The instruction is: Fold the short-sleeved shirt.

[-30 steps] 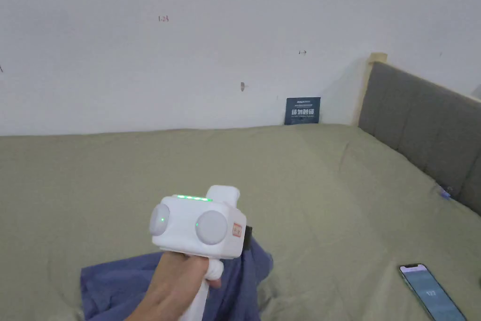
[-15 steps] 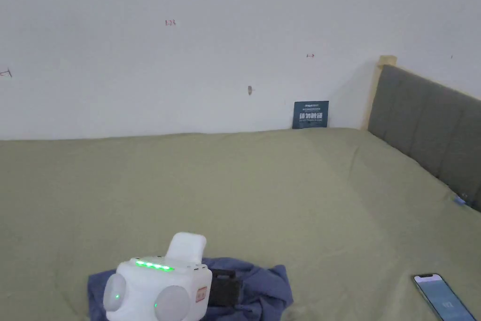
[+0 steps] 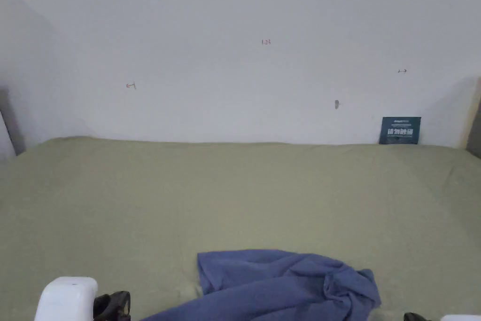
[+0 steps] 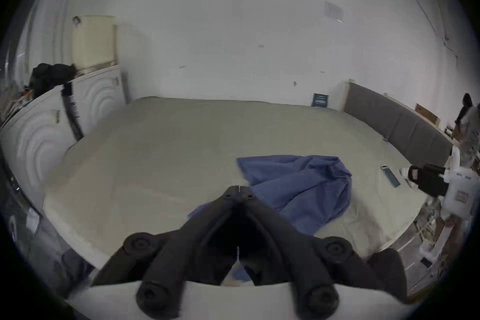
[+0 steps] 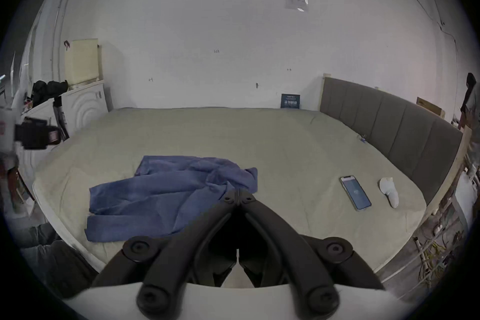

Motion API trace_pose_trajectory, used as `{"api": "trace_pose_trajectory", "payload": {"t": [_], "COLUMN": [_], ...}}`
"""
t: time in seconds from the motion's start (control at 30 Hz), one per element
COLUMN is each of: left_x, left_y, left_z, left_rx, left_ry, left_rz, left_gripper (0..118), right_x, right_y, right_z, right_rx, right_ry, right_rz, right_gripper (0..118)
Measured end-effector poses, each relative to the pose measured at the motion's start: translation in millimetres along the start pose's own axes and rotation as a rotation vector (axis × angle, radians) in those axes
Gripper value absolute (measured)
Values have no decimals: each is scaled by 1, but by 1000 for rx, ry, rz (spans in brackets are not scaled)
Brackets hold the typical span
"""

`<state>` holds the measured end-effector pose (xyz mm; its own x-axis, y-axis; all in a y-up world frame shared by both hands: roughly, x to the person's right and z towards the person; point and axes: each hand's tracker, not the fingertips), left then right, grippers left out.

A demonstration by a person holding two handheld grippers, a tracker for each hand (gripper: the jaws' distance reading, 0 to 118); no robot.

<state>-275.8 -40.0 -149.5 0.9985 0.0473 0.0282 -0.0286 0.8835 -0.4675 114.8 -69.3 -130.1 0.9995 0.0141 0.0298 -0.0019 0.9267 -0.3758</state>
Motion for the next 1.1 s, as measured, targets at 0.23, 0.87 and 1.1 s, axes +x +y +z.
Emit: {"api": "trace_pose_trajectory", "payload": {"t": [0.23, 0.87, 1.1], "left_x": [-41, -64, -56], "left_y": [-7, -64, -62], "left_z": [-18, -257, -235], "left_rx": [-72, -632, -555], "left_ry": [32, 87, 44], "left_rz": [65, -54, -74], "left_gripper": [0, 103, 1], "right_x": [-15, -2, 31], "right_y": [1, -27, -30], "right_z": [-4, -58, -102], "right_rx": [-13, -178, -251], "right_ry": [33, -7, -46], "right_rz": [16, 38, 28], "right_gripper": [0, 0, 0]}}
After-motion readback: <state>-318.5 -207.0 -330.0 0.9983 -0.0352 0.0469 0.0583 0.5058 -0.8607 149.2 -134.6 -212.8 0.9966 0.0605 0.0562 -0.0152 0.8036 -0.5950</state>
